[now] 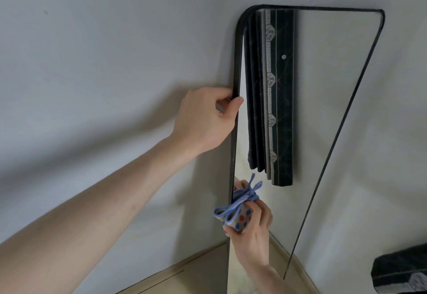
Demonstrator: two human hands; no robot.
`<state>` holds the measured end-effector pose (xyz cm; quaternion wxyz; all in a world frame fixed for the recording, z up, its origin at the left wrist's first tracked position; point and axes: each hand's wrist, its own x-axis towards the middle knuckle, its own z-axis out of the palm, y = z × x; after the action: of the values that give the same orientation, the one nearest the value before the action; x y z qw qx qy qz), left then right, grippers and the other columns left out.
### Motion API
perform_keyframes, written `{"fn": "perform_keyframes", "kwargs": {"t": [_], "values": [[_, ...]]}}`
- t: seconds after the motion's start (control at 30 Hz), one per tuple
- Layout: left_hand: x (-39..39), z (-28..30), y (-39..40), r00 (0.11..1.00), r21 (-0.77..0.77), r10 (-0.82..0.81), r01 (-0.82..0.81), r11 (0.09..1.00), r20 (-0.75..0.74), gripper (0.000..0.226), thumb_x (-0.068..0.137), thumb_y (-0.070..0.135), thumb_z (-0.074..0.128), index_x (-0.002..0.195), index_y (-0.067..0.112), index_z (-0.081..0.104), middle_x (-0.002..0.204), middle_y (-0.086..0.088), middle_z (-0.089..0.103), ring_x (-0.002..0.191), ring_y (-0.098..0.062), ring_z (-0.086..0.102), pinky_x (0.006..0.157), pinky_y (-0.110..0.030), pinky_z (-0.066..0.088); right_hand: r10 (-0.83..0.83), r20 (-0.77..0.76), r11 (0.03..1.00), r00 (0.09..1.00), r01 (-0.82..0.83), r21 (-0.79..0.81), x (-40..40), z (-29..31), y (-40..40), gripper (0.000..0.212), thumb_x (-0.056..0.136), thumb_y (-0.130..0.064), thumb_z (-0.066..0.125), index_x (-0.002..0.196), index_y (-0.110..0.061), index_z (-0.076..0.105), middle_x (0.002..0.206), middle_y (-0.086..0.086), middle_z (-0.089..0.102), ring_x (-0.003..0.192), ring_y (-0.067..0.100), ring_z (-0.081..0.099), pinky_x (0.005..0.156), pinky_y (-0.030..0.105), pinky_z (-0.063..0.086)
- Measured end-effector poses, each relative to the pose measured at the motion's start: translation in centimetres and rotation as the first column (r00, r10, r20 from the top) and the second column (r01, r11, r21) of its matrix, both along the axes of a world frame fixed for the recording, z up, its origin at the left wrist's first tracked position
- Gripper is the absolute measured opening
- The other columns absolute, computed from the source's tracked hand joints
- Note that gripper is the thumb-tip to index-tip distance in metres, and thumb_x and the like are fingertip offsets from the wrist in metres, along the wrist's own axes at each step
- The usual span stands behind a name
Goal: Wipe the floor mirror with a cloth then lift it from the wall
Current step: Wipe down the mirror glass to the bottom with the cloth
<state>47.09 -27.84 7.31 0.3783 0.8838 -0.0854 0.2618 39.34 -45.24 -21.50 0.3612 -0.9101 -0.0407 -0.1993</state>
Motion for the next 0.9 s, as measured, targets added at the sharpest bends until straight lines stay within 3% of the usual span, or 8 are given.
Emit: {"fn": "perform_keyframes", "kwargs": {"t": [0.1, 0.2, 0.3, 0.4, 0.5, 0.6, 0.77, 0.9], "values": [[-0.5, -1.6, -0.1, 0.999, -0.081, -0.014, 0.011, 0.997, -0.031, 0.027, 0.097, 0.04, 0.062, 0.081, 0.021, 0.073, 0.072, 0.014, 0.073, 0.067, -0.008, 0.07, 0.071, -0.028, 0.056, 0.025, 0.044, 0.999, 0.999, -0.027, 0.04, -0.1, 0.1, -0.3, 0.097, 0.054, -0.018, 0.099, 0.131, -0.025, 0.04, 0.14, 0.0, 0.038, 0.123, 0.024, 0.04, 0.081, 0.051, 0.059], [-1.2, -3.8, -0.2, 0.997, -0.11, -0.047, 0.039, 0.993, -0.068, 0.025, 0.098, 0.04, 0.064, 0.079, 0.027, 0.073, 0.069, 0.017, 0.072, 0.07, -0.004, 0.071, 0.072, -0.023, 0.054, 0.064, 0.118, 0.99, 0.991, -0.078, 0.12, 0.7, 2.3, -0.6, 0.095, 0.055, -0.016, 0.1, 0.132, -0.024, 0.044, 0.137, -0.006, 0.036, 0.123, 0.021, 0.043, 0.092, 0.038, 0.051], [-1.2, -5.4, -0.1, 0.995, -0.132, -0.081, 0.073, 0.989, -0.056, 0.029, 0.099, 0.04, 0.062, 0.081, 0.023, 0.076, 0.07, 0.008, 0.074, 0.071, -0.009, 0.073, 0.076, -0.035, 0.058, 0.087, 0.156, 0.984, 0.984, -0.109, 0.142, 2.0, 5.2, -0.3, 0.09, 0.059, -0.017, 0.098, 0.134, -0.016, 0.049, 0.139, -0.007, 0.034, 0.128, 0.022, 0.044, 0.103, 0.032, 0.046], [-0.8, -5.9, 0.1, 0.992, -0.14, -0.125, 0.122, 0.983, -0.014, 0.032, 0.099, 0.043, 0.061, 0.074, 0.026, 0.071, 0.067, 0.003, 0.072, 0.07, -0.019, 0.072, 0.072, -0.04, 0.058, 0.1, 0.256, 0.978, 0.961, -0.142, 0.151, 3.7, 9.0, 0.3, 0.086, 0.063, -0.023, 0.095, 0.134, -0.019, 0.049, 0.139, -0.01, 0.033, 0.131, 0.02, 0.045, 0.106, 0.029, 0.044], [-0.4, -6.0, 0.4, 0.992, -0.124, -0.129, 0.13, 0.984, 0.018, 0.041, 0.098, 0.043, 0.062, 0.06, 0.026, 0.06, 0.054, 0.004, 0.059, 0.053, -0.016, 0.053, 0.057, -0.029, 0.047, 0.083, 0.346, 0.974, 0.934, -0.15, 0.171, 5.5, 12.8, 1.0, 0.08, 0.065, -0.025, 0.093, 0.132, -0.023, 0.049, 0.138, -0.008, 0.035, 0.13, 0.016, 0.046, 0.105, 0.017, 0.041], [-0.2, -5.8, 0.3, 0.99, -0.063, -0.128, 0.132, 0.989, 0.066, 0.051, 0.097, 0.044, 0.06, 0.054, 0.019, 0.051, 0.047, 0.0, 0.042, 0.05, -0.018, 0.033, 0.05, -0.028, 0.033, 0.083, 0.42, 0.973, 0.904, -0.165, 0.163, 6.8, 14.3, 1.8, 0.08, 0.063, -0.019, 0.094, 0.13, -0.021, 0.05, 0.137, -0.004, 0.039, 0.129, 0.017, 0.045, 0.097, 0.004, 0.037], [0.6, -6.7, 0.3, 0.977, -0.028, -0.124, 0.131, 0.991, 0.174, 0.054, 0.099, 0.041, 0.059, 0.059, 0.006, 0.053, 0.049, -0.007, 0.044, 0.05, -0.016, 0.033, 0.052, -0.028, 0.034, 0.128, 0.506, 0.979, 0.853, -0.19, 0.072, 7.0, 9.2, 1.4, 0.085, 0.057, -0.012, 0.091, 0.129, -0.025, 0.048, 0.133, -0.023, 0.034, 0.129, 0.023, 0.045, 0.098, 0.014, 0.042], [1.0, -7.7, 0.0, 0.961, -0.051, -0.101, 0.118, 0.992, 0.258, 0.054, 0.099, 0.044, 0.059, 0.067, 0.001, 0.06, 0.061, -0.019, 0.059, 0.062, -0.034, 0.05, 0.059, -0.035, 0.046, 0.162, 0.533, 0.982, 0.831, -0.187, -0.008, 5.9, 3.6, 0.2, 0.091, 0.054, -0.012, 0.092, 0.129, -0.033, 0.046, 0.137, -0.035, 0.029, 0.128, 0.015, 0.041, 0.098, 0.027, 0.045]]}}
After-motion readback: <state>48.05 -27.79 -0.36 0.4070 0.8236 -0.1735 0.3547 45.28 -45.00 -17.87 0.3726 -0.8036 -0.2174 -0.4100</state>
